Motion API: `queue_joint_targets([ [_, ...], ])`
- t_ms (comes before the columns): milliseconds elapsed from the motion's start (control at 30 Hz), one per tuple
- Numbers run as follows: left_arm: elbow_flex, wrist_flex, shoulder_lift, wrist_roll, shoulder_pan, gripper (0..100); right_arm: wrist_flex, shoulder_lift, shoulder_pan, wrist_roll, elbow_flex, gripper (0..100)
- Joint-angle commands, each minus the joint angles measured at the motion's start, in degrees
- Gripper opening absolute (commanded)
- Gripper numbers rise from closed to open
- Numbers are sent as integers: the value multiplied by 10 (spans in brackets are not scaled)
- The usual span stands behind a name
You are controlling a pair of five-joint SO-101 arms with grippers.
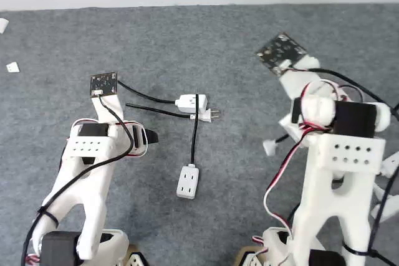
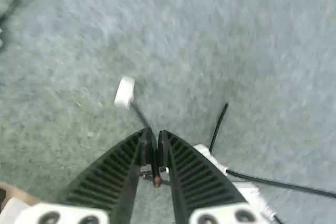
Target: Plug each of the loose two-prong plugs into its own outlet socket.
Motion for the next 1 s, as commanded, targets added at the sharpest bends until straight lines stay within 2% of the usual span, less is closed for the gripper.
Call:
queue_joint_targets([
  [0, -10, -9, -7, -5, 0, 308, 46, -20, -46, -18, -89, 8],
  [167, -13, -9, -7, -5, -11, 308, 48, 4, -87, -68, -89, 8],
  [367, -13, -9, -7, -5, -11, 308, -12, 155, -109, -94, -83, 8],
  [600, -13, -9, -7, -5, -11, 308, -135, 313, -62, -55, -105, 8],
  [867, -13, -9, -7, -5, -11, 308, -162, 401, -15, -28, -205, 13],
  [967, -13, -9, -7, -5, -11, 308, -146, 426, -15, -38, -236, 76],
])
